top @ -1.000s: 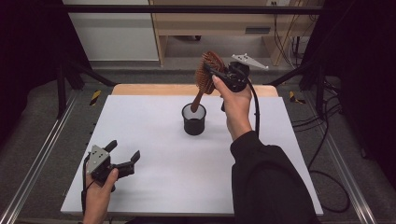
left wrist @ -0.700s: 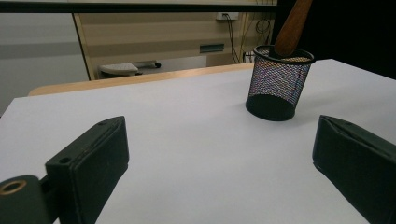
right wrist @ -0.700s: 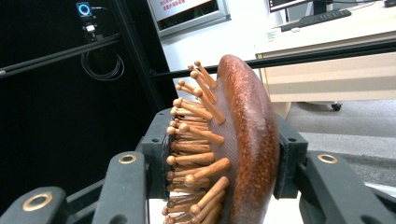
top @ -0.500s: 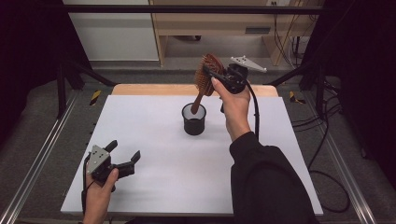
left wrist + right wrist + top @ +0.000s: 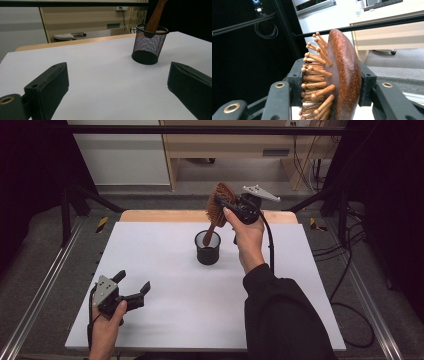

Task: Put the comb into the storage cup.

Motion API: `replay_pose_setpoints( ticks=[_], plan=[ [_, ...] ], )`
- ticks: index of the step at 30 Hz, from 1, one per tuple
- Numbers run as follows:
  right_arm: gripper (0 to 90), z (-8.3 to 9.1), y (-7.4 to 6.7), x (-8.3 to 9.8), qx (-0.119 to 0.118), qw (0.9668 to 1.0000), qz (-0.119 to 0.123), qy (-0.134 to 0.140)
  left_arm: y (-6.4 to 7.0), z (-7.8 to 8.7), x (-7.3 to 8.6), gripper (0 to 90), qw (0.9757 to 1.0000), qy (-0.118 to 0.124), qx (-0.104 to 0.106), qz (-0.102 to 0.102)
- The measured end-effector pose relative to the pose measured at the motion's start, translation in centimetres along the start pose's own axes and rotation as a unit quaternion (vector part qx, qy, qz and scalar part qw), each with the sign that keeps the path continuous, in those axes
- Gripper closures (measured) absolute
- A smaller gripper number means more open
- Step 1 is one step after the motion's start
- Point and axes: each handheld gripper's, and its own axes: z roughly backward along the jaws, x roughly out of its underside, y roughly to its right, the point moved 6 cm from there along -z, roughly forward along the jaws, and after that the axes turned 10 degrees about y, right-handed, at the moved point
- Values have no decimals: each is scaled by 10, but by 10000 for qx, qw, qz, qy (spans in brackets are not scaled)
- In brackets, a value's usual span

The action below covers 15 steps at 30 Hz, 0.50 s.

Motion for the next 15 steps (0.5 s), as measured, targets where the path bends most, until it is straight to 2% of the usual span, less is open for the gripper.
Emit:
replay_pose_setpoints(
  ticks=[15],
  plan=[
    [513,-4,-3,18,-35,9998,78,-158,2,-1,1,34,10000,-47,33,-4]
  ],
)
